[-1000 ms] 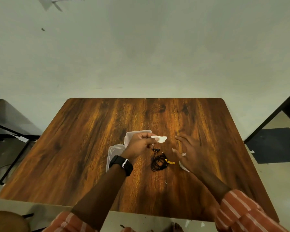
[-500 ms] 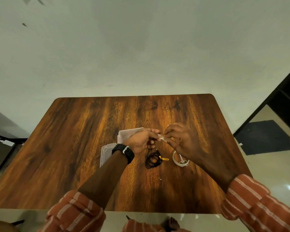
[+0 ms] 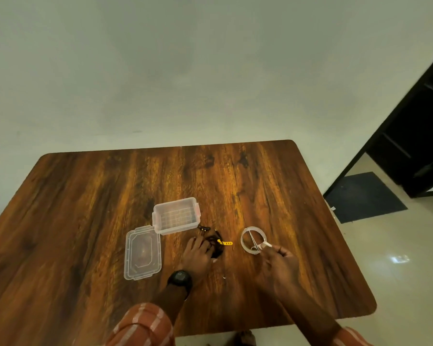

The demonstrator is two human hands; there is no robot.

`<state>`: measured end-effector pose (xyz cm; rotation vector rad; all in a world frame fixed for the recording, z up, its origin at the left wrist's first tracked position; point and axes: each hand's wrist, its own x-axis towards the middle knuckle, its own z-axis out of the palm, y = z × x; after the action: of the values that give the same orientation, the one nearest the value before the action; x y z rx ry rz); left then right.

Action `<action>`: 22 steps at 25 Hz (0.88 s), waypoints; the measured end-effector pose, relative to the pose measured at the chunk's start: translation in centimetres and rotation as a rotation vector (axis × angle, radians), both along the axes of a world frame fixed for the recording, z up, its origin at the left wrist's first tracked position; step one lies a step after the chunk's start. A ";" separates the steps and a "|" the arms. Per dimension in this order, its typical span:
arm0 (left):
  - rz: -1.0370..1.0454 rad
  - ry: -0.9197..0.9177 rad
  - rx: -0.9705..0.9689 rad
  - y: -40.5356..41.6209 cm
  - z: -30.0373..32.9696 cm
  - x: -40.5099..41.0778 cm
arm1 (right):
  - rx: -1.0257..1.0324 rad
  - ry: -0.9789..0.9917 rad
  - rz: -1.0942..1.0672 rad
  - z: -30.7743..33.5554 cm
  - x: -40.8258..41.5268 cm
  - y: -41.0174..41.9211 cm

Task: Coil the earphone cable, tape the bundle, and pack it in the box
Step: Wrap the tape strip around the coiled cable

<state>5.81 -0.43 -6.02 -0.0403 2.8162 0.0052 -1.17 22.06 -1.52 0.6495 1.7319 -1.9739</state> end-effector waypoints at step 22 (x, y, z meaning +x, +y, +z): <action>0.191 0.185 0.236 1.1 5.8 -2.2 | -0.258 -0.286 0.045 0.3 0.7 -9.1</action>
<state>3.59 0.70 -0.20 -0.2667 2.9622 0.4045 -0.46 12.91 -1.23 0.7507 1.2882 -1.9216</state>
